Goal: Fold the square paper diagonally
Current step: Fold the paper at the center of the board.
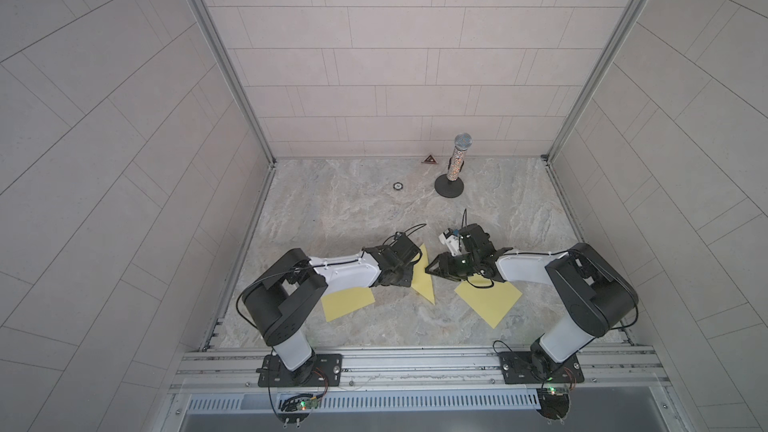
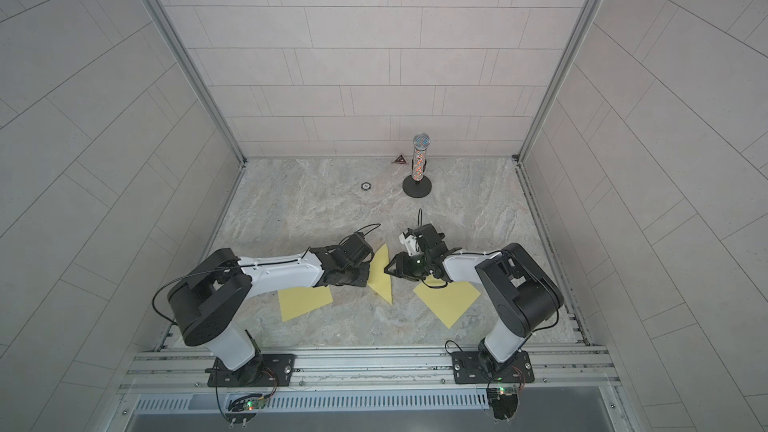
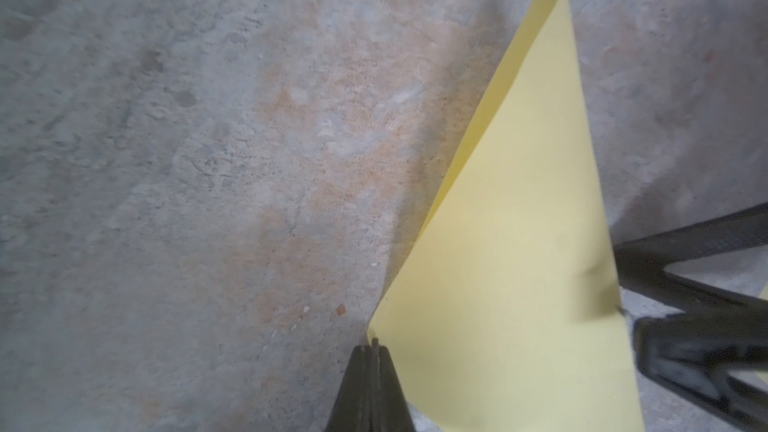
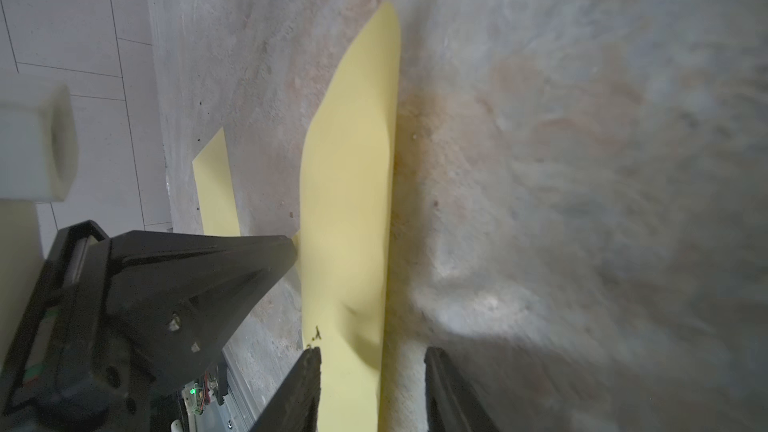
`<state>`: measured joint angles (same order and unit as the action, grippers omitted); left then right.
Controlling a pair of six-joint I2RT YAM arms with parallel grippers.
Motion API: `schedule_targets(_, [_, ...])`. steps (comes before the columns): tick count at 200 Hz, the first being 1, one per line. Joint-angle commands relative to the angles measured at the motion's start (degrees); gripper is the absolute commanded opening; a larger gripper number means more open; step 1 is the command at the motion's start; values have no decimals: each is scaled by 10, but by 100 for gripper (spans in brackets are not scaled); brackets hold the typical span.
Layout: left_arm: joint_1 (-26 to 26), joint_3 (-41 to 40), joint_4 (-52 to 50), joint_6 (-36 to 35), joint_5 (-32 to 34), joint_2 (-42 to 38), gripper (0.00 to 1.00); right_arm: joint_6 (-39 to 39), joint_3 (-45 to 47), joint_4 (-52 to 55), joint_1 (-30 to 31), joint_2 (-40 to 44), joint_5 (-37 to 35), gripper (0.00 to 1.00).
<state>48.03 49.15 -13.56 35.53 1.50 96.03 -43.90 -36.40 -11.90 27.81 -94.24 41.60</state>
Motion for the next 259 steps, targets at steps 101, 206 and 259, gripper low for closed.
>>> schedule_targets(101, [0,-23,-46,-1,14,4,0,-103,-51,-269,-22,-181,29,35])
schedule_targets(206, [1,-21,-48,1,16,5,0,-101,-52,-290,-36,-195,53,22])
schedule_targets(259, [0,-21,-50,1,18,5,0,-84,-4,-264,-36,-147,49,48])
